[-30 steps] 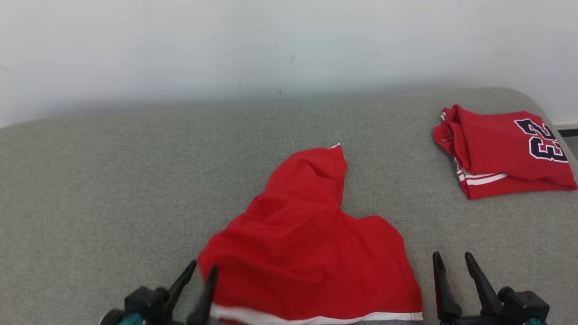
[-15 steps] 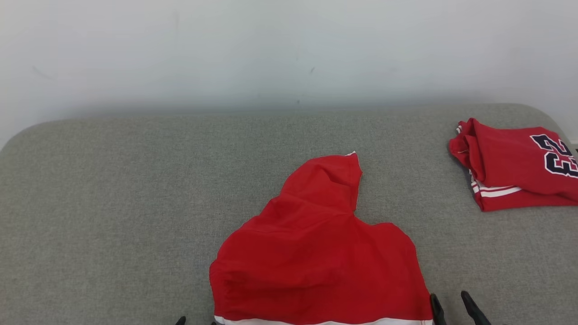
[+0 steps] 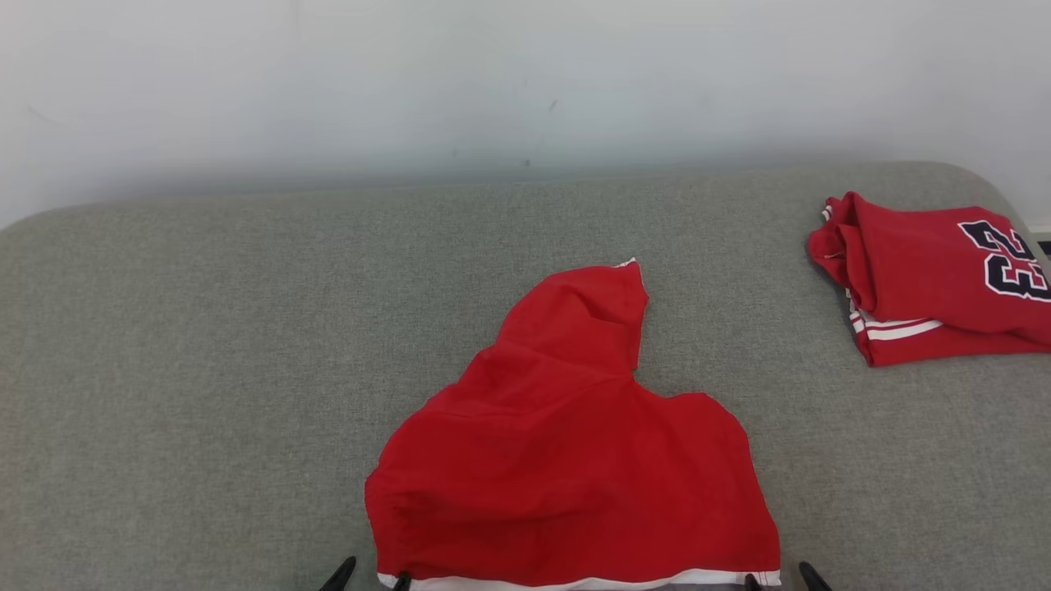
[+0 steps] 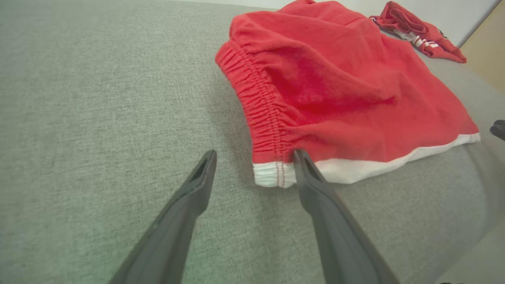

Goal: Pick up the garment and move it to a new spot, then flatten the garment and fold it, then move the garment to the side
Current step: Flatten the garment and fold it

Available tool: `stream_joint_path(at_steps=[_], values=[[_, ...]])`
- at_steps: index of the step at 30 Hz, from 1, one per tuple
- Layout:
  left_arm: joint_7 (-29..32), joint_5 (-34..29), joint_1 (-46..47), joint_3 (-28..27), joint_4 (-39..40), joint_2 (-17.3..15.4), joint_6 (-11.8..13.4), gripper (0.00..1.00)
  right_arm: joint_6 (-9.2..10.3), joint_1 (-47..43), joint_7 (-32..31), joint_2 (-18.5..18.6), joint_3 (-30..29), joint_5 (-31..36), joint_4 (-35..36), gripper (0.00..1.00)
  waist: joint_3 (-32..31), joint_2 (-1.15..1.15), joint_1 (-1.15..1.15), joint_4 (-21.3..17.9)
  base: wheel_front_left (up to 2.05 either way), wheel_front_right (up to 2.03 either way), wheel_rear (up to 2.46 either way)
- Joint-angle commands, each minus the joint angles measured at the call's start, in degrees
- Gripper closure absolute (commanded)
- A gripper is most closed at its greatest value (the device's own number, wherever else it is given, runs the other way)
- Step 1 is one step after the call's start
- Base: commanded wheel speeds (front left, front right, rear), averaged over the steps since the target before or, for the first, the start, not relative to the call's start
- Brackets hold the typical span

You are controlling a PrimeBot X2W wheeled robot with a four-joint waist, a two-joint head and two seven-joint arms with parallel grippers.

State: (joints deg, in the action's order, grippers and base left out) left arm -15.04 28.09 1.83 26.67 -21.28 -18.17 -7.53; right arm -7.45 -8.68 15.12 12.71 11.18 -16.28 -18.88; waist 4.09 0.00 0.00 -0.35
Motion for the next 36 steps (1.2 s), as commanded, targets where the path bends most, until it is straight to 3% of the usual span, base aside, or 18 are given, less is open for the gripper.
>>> stream_joint_path(at_steps=[1,10,11,12,13,14,15,22,31,36], values=[[-0.15,-0.17,1.11,0.97,-0.66,-0.31,0.08,0.00,-0.04,1.35,0.02,-0.52,0.48,0.69,-1.21,0.00,0.17,0.00,0.00,-0.23,0.00,0.00,0.00],[-0.15,1.28,4.70,5.41,-3.93,-1.20,0.08,0.00,-0.04,5.33,0.02,-1.15,1.34,0.81,-7.43,0.00,0.51,0.00,0.00,-0.33,0.00,0.00,0.00],[-0.15,2.39,5.06,6.12,-4.88,-0.96,0.08,0.00,-0.04,6.10,0.02,-1.25,1.84,0.37,-8.87,0.11,0.57,0.00,0.00,-0.46,0.00,0.00,0.00],[-0.15,2.72,5.34,6.61,-5.30,-0.88,0.08,0.25,-0.04,6.51,0.02,-1.25,2.04,0.22,-9.42,0.73,0.60,0.00,0.00,-0.53,0.00,0.00,0.00],[-0.15,3.29,5.61,7.20,-5.75,-0.90,0.08,0.70,-0.04,6.82,0.03,-1.38,2.27,0.01,-9.87,1.00,0.61,0.00,0.00,-0.60,0.00,0.00,0.00],[-0.15,3.29,5.61,7.20,-5.75,-0.90,0.08,0.70,-0.04,6.82,0.03,-1.38,2.27,0.01,-9.87,1.00,0.61,0.00,0.00,-0.60,0.00,0.00,0.00],[-0.15,3.78,5.91,7.91,-5.98,-1.05,0.08,1.00,-0.04,7.14,0.02,-1.42,2.54,-0.03,-10.23,1.00,0.61,0.00,0.00,-0.68,0.00,0.00,0.00],[-0.15,5.58,4.32,8.42,-4.03,-2.13,0.08,1.00,-0.04,5.51,0.03,-0.21,2.98,-0.84,-7.58,1.00,0.10,0.00,0.00,-0.77,0.00,0.00,0.00],[-0.15,2.57,-1.34,3.50,3.84,-2.81,0.10,1.00,-0.04,-0.45,0.02,3.23,2.41,-3.56,3.56,1.00,0.19,0.00,0.00,-0.25,0.00,0.00,0.00],[-0.15,1.22,-0.46,1.44,7.44,-2.64,0.10,1.00,-0.04,0.90,0.02,3.33,2.61,-3.93,7.50,1.00,0.31,0.00,0.00,-0.23,0.00,0.00,0.00]])
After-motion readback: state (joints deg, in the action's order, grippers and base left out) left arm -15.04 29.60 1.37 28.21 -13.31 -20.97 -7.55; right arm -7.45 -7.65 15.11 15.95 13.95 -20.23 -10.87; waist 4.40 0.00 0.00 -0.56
